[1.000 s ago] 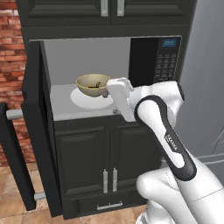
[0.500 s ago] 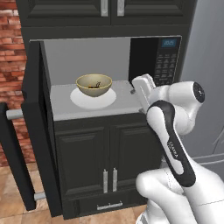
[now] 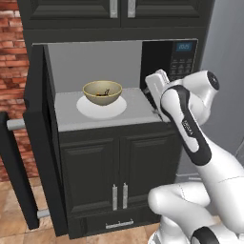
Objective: The microwave is finished heating the shrimp and potato. Take the bowl containing the food and place it on the dining counter.
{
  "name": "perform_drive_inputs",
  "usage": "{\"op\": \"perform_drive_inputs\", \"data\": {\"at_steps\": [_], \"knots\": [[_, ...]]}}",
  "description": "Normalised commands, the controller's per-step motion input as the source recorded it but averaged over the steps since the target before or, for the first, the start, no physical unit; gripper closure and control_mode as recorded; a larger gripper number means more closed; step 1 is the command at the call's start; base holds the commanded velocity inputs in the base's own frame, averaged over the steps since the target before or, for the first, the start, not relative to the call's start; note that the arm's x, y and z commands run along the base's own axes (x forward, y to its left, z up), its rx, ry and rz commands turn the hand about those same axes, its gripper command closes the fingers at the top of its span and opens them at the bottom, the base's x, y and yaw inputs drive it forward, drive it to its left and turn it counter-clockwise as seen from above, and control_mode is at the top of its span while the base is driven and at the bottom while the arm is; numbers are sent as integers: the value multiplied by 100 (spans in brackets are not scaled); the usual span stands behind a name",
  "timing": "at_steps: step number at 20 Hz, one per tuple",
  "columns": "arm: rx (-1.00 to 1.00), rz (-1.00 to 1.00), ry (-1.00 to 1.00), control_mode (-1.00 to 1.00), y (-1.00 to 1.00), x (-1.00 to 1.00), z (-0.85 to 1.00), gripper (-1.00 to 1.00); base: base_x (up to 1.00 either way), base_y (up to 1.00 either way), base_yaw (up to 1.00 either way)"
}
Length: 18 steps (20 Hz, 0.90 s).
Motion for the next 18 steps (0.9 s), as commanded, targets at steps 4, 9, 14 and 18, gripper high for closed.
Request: {"op": "perform_drive_inputs", "data": {"at_steps": [4,9,14,18], "knots": [[-1,1,3,-100,15,100,-16,-100,0,0,0],[-6,0,5,-100,20,100,-24,-100,0,0,0],[-8,0,3,-100,51,91,-22,-100,0,0,0],[-5,0,7,-100,60,80,-27,-100,0,0,0]]}}
